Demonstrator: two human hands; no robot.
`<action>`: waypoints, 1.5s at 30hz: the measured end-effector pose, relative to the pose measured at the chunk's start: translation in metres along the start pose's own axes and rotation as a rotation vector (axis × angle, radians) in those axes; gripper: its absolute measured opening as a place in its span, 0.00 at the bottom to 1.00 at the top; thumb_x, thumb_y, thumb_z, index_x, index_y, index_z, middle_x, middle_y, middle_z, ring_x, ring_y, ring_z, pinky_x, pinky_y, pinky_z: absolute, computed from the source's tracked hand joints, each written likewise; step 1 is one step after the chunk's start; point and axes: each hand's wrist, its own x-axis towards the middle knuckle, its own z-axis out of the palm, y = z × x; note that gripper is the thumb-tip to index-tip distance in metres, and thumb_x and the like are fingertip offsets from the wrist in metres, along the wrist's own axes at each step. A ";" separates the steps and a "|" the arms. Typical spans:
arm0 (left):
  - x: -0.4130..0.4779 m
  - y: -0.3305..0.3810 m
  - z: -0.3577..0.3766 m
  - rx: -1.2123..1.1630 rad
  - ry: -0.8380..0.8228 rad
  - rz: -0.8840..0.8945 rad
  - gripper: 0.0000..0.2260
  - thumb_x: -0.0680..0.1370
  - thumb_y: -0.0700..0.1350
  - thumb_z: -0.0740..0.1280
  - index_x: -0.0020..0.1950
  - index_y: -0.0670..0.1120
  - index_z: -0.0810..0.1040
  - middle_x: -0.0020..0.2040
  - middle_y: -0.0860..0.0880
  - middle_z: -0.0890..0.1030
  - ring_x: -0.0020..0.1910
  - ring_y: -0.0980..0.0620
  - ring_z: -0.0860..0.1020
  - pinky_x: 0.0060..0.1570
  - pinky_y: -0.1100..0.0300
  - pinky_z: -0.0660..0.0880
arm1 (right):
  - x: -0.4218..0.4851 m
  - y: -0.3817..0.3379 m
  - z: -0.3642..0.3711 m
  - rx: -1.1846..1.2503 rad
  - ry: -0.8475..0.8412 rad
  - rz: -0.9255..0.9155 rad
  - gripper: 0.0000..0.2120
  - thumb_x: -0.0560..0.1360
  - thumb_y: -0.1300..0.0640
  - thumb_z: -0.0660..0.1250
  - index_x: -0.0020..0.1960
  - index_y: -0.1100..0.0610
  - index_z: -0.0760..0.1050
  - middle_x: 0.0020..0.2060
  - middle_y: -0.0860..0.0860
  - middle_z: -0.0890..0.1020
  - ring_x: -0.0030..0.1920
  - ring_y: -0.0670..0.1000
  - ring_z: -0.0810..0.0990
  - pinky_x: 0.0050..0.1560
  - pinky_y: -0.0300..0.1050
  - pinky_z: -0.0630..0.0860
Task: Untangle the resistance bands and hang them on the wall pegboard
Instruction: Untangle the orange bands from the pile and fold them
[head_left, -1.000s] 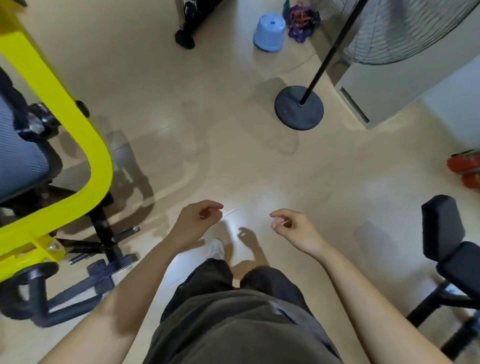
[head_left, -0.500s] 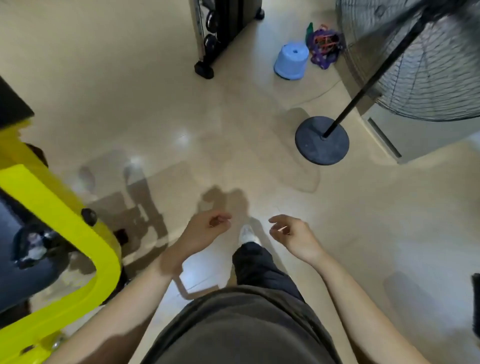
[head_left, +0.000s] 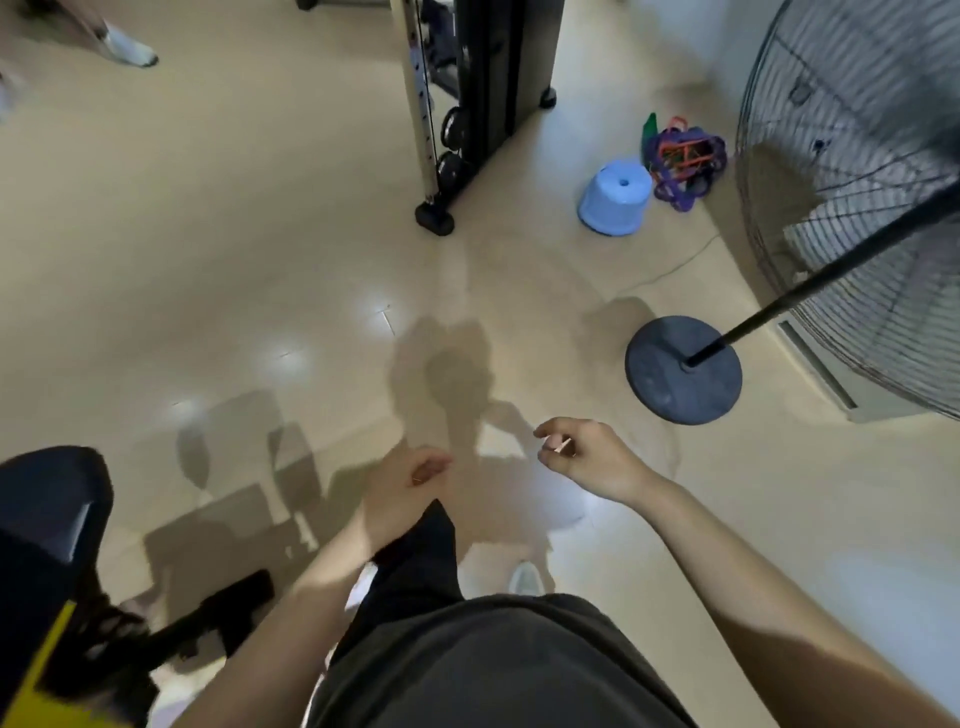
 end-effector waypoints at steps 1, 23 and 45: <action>0.019 0.002 -0.014 0.008 -0.041 -0.007 0.09 0.79 0.45 0.71 0.58 0.53 0.84 0.51 0.57 0.86 0.50 0.63 0.82 0.55 0.67 0.76 | 0.018 -0.007 -0.002 0.010 -0.002 0.016 0.11 0.77 0.61 0.69 0.59 0.58 0.80 0.42 0.47 0.79 0.35 0.34 0.76 0.42 0.27 0.69; 0.456 0.215 -0.199 0.227 -0.175 0.084 0.06 0.77 0.44 0.73 0.52 0.54 0.84 0.48 0.56 0.85 0.47 0.62 0.82 0.49 0.70 0.74 | 0.372 -0.080 -0.187 0.269 0.168 0.295 0.08 0.78 0.53 0.69 0.56 0.46 0.78 0.46 0.44 0.82 0.42 0.45 0.80 0.37 0.32 0.75; 0.895 0.487 -0.223 0.344 -0.549 0.171 0.08 0.77 0.46 0.73 0.55 0.54 0.84 0.50 0.55 0.86 0.50 0.57 0.83 0.55 0.56 0.81 | 0.683 -0.104 -0.467 0.438 0.387 0.493 0.09 0.78 0.52 0.69 0.57 0.45 0.78 0.46 0.42 0.82 0.43 0.43 0.81 0.40 0.32 0.73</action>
